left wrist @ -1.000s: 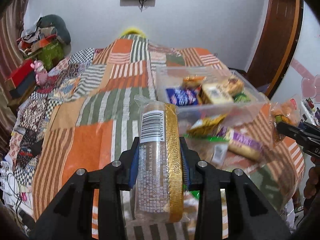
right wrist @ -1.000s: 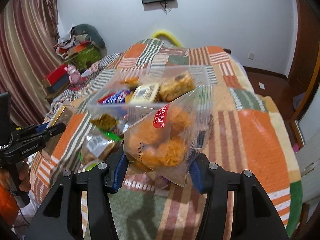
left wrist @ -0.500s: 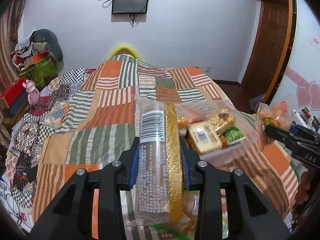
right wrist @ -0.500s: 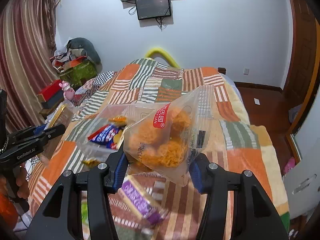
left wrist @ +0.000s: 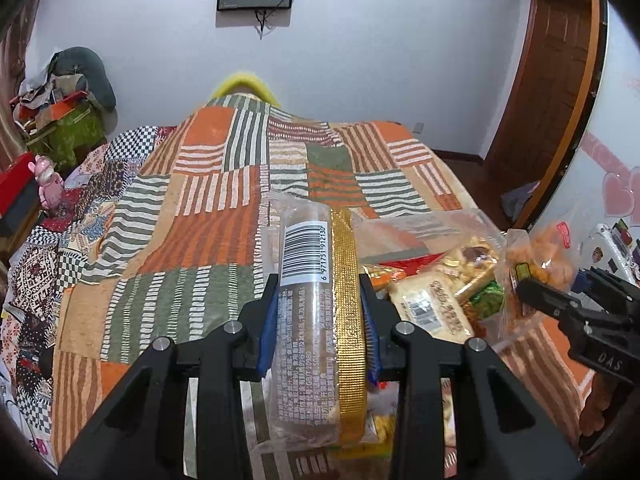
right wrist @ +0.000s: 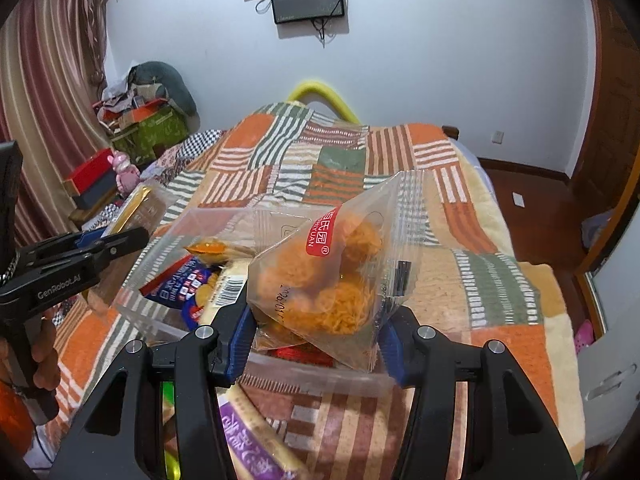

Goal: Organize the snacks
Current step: 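Carry the biscuit roll and orange snack bag into the clear box and release, then grasp the green-clipped cracker bag with the left tool while the right tool grasps the purple cake roll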

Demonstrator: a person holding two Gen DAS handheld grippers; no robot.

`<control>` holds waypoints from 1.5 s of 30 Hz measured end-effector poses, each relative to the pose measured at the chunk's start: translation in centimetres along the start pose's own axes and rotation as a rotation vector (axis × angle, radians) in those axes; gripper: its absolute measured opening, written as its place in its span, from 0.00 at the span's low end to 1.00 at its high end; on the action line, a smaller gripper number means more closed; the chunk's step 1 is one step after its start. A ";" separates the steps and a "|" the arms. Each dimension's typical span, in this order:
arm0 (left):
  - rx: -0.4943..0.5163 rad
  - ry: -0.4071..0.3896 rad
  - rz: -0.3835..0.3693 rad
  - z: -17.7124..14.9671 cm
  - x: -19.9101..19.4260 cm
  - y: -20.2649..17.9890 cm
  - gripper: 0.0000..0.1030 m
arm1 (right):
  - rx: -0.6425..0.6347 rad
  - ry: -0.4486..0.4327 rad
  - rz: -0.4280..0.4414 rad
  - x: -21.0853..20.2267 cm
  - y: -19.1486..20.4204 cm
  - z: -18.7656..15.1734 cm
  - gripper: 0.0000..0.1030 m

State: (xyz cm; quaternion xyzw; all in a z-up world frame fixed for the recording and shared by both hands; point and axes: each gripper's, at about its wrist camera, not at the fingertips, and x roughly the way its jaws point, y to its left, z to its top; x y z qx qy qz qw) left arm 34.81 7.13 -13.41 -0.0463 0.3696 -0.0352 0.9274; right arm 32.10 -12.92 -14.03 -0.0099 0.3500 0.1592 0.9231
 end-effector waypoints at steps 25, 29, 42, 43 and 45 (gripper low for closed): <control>0.015 0.023 -0.009 -0.5 0.4 -0.4 0.38 | -0.037 0.062 -0.033 1.1 -1.1 -0.8 0.69; 0.019 0.029 -0.015 -1.4 -1.3 -0.6 0.43 | -0.025 0.052 -0.031 0.1 -1.4 -0.8 0.71; 0.051 0.096 -0.057 -7.3 -5.7 -1.7 0.64 | -0.105 0.120 0.033 -2.1 1.0 -4.6 0.75; 0.050 0.107 -0.068 -7.7 -5.7 -1.7 0.64 | -0.110 0.130 0.039 -2.0 1.2 -4.9 0.75; 0.049 0.149 -0.092 -9.0 -5.4 -1.8 0.64 | -0.109 0.157 0.063 -1.7 1.8 -5.7 0.75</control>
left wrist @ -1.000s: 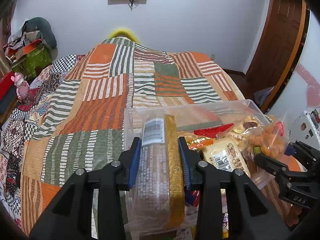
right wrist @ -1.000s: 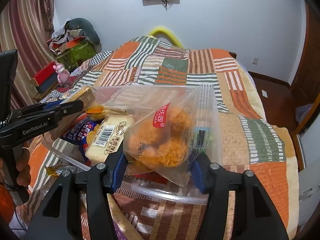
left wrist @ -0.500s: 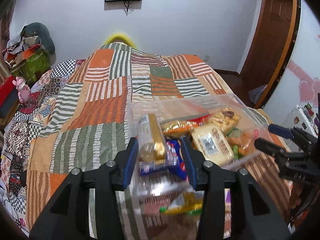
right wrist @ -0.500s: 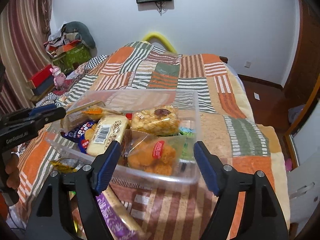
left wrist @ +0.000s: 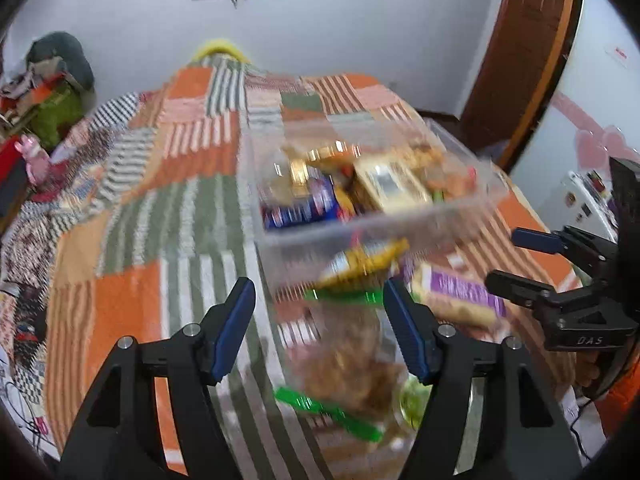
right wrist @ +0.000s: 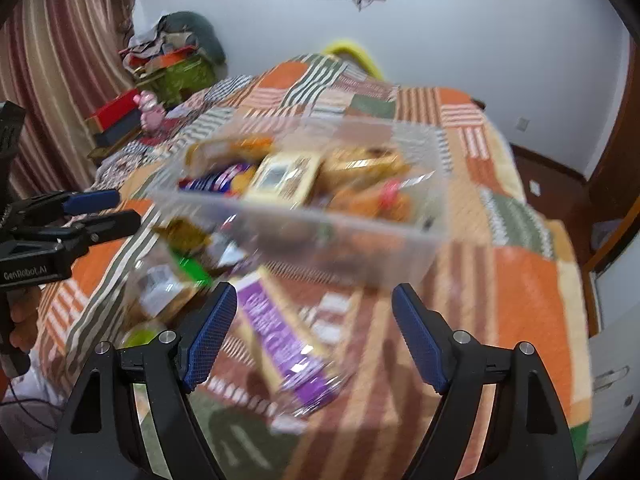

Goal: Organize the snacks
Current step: 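Grasp the green-clipped cracker bag with the left tool while the right tool grasps the purple cake roll, then carry the cracker bag and purple cake roll into the clear box and release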

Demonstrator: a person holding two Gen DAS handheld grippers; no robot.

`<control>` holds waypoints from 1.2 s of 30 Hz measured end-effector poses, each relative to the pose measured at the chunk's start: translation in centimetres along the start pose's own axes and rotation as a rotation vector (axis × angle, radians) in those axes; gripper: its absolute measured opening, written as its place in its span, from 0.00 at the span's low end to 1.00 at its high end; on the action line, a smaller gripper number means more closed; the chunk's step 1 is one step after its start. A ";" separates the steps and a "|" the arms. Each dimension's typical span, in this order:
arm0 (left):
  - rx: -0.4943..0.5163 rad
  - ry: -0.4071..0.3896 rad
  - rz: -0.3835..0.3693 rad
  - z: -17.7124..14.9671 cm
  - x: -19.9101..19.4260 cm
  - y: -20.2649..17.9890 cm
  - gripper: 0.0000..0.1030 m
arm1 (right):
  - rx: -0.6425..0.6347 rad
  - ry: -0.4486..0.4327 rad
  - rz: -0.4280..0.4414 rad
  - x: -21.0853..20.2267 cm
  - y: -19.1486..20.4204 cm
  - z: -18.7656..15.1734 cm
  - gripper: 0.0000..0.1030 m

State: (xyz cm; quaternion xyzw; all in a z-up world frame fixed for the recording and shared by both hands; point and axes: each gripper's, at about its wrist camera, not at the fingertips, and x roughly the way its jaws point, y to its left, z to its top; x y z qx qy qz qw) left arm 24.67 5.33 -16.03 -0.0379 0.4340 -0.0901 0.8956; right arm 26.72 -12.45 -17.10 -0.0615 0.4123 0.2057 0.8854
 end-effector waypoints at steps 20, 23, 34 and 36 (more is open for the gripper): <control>-0.025 0.105 -0.091 -3.3 2.9 -0.9 0.66 | -0.053 0.136 0.041 4.6 2.3 -0.9 0.49; -0.020 0.120 -0.073 -3.3 3.7 -1.4 0.66 | -0.044 0.134 0.037 4.0 2.3 -1.3 0.44; -0.052 0.123 -0.023 -4.9 4.0 -0.5 0.50 | 0.044 0.127 0.047 1.2 1.2 -4.0 0.42; -0.057 0.114 -0.019 -5.1 3.6 -0.4 0.49 | 0.042 0.127 0.046 1.1 1.5 -4.2 0.42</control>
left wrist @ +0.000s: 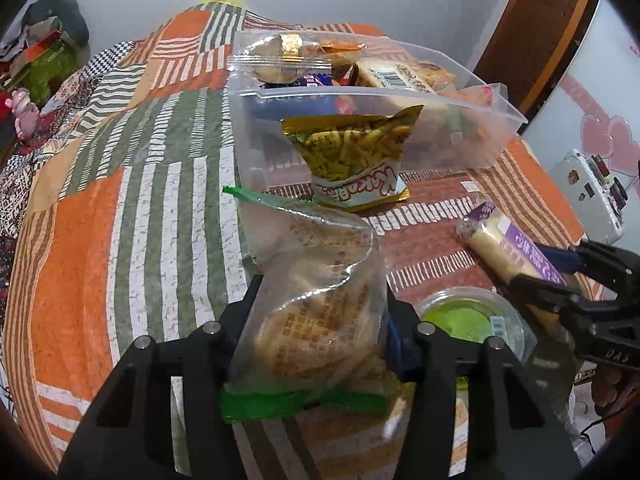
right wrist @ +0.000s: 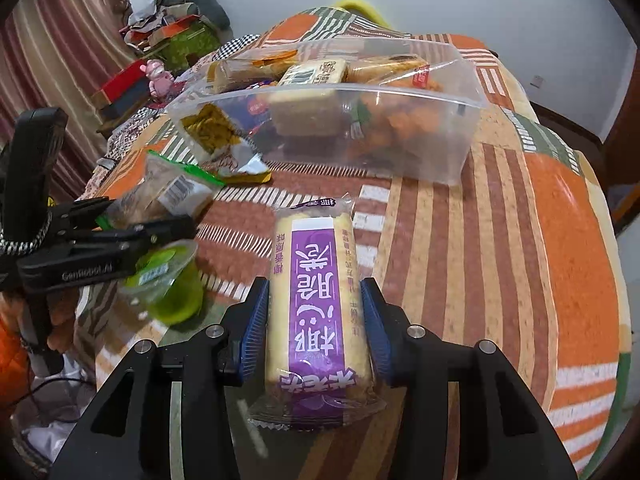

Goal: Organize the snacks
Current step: 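Carry the cracker bag and purple cake roll into the clear box and release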

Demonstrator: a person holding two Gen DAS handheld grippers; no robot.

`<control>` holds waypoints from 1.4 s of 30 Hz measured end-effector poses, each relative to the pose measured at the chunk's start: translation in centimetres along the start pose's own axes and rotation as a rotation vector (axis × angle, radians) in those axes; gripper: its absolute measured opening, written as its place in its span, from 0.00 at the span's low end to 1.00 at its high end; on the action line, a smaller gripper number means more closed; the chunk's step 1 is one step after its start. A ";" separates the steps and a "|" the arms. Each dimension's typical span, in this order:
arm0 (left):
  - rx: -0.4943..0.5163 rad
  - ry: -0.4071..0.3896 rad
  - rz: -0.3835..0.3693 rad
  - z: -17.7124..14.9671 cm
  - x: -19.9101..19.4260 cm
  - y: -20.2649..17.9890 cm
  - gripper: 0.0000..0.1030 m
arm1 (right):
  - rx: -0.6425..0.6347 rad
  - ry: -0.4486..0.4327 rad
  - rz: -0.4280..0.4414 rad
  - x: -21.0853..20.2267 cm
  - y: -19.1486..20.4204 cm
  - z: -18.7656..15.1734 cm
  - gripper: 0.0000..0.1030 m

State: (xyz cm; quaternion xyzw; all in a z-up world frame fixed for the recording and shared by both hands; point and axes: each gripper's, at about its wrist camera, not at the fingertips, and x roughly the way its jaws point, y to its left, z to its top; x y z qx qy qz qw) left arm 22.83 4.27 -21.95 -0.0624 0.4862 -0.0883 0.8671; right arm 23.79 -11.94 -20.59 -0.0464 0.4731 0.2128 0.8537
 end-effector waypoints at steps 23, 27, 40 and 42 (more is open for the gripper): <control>0.019 -0.193 0.016 2.9 -6.8 -0.9 0.46 | 0.027 -0.162 -0.018 -3.3 -0.6 1.8 0.41; 0.042 -0.243 0.019 4.7 -7.7 -1.6 0.46 | 0.029 -0.224 -0.028 -4.7 -0.7 3.2 0.41; 0.053 -0.315 0.017 11.0 -6.9 -2.4 0.46 | 0.029 -0.345 -0.061 -5.5 -1.5 8.9 0.41; 0.052 -0.317 0.021 11.8 -6.4 -2.4 0.46 | 0.028 -0.346 -0.061 -5.3 -1.6 9.5 0.41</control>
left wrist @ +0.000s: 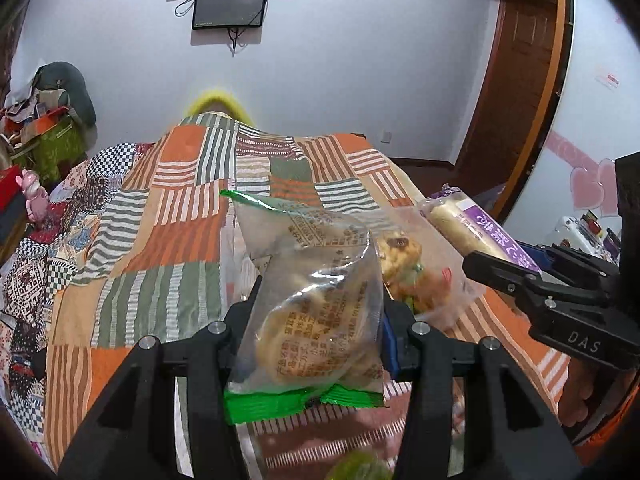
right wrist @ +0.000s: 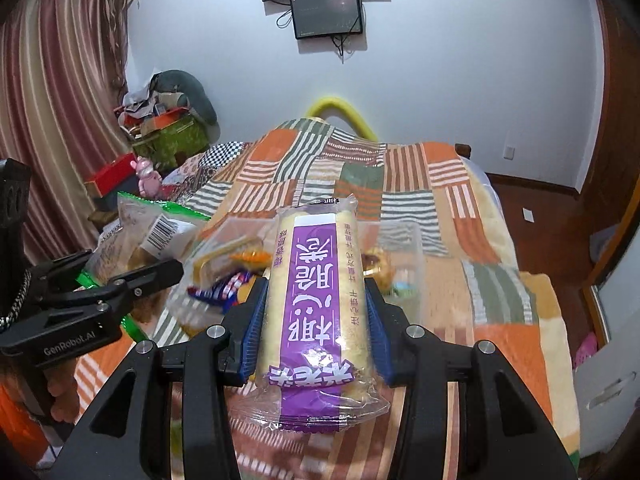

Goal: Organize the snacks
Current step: 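Carry the cracker bag and purple cake roll into the clear box and release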

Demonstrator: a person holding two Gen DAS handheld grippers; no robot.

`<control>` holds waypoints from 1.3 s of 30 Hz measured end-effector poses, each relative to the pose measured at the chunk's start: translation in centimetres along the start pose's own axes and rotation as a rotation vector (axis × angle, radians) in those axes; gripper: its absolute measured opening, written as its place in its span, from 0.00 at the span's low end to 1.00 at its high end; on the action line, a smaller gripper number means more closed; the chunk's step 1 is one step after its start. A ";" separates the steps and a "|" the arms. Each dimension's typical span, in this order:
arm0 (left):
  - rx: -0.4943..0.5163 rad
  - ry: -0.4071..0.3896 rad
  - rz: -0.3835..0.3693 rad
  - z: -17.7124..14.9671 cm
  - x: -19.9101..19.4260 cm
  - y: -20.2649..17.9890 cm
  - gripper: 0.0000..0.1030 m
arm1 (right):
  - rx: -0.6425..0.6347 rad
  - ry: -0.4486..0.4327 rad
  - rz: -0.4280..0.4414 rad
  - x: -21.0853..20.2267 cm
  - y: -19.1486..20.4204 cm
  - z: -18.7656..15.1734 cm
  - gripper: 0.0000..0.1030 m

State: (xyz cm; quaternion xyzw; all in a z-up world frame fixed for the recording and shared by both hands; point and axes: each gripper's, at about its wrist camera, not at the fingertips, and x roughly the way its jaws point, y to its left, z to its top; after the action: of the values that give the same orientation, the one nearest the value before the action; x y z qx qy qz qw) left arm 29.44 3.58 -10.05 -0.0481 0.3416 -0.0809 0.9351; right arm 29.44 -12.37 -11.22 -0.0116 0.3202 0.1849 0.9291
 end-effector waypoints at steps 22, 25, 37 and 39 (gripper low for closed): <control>-0.014 0.113 0.003 0.9 8.2 1.1 0.46 | 0.017 0.129 -0.011 7.4 -0.9 0.6 0.41; -0.017 0.123 0.013 0.8 8.7 1.2 0.46 | 0.013 0.140 -0.014 7.4 -1.0 0.5 0.41; 0.000 0.063 0.022 1.2 5.5 0.6 0.51 | 0.019 0.107 -0.002 4.8 -1.2 0.7 0.41; 0.005 0.053 0.026 1.2 4.3 0.6 0.51 | 0.014 0.099 0.003 3.9 -1.0 0.6 0.42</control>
State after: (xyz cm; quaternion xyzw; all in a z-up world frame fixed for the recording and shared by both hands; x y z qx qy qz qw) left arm 33.47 3.42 -11.93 -0.0394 0.3666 -0.0708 0.9269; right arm 32.98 -11.86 -13.20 -0.0137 0.3673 0.1832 0.9118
